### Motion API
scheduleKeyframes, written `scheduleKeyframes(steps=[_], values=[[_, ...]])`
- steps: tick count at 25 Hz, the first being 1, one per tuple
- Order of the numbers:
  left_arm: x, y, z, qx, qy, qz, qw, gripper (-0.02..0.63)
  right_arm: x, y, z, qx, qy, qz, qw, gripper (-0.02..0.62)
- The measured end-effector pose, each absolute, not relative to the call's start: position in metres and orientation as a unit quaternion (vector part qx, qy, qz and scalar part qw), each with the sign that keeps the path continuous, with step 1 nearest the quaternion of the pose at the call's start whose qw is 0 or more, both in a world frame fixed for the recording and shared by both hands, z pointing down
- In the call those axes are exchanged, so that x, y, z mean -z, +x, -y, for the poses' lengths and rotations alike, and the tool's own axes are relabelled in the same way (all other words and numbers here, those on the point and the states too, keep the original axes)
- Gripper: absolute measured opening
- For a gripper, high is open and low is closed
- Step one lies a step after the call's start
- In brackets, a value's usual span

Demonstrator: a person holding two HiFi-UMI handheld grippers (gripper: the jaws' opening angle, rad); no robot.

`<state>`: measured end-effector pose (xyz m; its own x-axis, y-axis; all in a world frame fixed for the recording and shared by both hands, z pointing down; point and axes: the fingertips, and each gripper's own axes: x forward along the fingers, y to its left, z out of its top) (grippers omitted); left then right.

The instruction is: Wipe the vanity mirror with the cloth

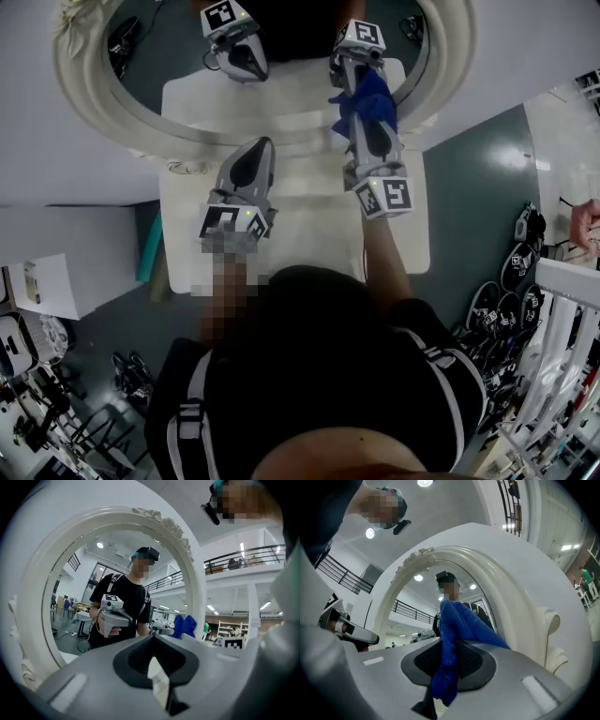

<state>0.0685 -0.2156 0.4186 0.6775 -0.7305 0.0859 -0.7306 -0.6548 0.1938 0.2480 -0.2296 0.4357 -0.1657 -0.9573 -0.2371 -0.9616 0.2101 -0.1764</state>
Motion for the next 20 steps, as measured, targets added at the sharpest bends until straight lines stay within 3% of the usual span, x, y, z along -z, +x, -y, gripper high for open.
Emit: scheduleKeyframes(steps=[7, 20], values=[[-0.412, 0.067, 0.203, 0.015, 0.899, 0.425, 0.103, 0.006, -0.403, 0.237, 0.227, -0.042, -0.586, -0.795, 0.15, 0.067], [-0.407, -0.076, 0.206, 0.036, 0.853, 0.51, 0.11, 0.006, -0.367, 0.048, 0.261, -0.1, -0.468, -0.87, 0.124, 0.067]])
